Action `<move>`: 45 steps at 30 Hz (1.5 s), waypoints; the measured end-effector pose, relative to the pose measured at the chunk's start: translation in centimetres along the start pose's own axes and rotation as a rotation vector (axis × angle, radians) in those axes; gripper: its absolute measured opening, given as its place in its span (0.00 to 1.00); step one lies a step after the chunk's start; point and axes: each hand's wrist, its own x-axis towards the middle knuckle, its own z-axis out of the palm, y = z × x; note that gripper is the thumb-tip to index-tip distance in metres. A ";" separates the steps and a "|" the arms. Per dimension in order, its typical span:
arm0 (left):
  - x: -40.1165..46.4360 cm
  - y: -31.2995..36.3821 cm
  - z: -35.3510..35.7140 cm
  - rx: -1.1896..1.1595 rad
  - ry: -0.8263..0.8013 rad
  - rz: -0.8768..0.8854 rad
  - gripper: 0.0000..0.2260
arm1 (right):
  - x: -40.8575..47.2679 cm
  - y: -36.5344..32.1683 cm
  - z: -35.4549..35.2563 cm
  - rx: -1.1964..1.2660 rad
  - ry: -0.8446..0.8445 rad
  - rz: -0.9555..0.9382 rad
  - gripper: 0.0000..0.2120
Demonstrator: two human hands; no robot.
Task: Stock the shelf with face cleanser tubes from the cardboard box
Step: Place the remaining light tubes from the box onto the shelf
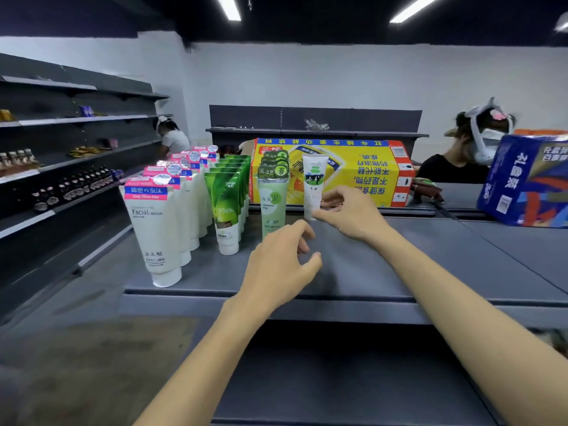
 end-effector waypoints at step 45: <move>-42.7 -18.5 20.1 0.078 -1.031 -0.662 0.06 | -46.5 25.4 29.7 -0.701 -1.244 0.187 0.22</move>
